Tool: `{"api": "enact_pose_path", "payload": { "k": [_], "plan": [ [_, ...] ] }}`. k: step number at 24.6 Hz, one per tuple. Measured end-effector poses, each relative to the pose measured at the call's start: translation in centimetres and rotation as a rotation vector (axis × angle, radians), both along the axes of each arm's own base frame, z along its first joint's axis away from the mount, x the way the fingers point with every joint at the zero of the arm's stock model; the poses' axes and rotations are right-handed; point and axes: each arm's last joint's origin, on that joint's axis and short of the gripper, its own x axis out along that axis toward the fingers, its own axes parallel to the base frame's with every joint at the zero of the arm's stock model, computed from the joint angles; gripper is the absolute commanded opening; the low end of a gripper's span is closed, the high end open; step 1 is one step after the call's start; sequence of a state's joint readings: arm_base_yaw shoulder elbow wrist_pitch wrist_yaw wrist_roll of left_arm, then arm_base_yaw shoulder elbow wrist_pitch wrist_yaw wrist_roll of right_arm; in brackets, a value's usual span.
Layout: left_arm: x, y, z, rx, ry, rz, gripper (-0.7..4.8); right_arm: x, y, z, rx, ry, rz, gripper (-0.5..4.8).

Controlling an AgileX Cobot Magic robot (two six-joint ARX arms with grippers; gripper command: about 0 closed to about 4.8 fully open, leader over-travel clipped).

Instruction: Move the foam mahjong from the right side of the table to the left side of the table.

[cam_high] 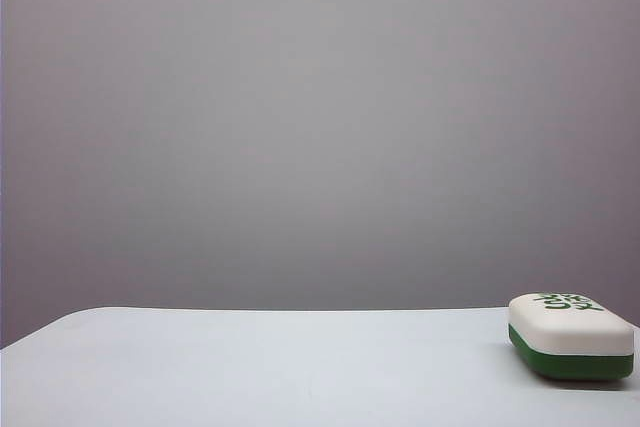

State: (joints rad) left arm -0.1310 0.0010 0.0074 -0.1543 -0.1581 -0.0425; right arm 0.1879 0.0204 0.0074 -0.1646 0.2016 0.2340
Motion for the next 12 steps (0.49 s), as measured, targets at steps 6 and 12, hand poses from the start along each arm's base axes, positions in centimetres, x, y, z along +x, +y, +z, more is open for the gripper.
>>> {"api": "enact_pose_path", "payload": {
  "k": [6,12],
  "plan": [
    [0.00,0.00,-0.02,0.000,0.002,0.000,-0.05,0.00,0.00,0.00,0.000,0.000,0.000,-0.05],
    [-0.07,0.01,0.51,-0.006,-0.016,0.000,-0.05,0.04,0.21,0.23,0.019,-0.023,0.069,-0.05]
  ]
}}
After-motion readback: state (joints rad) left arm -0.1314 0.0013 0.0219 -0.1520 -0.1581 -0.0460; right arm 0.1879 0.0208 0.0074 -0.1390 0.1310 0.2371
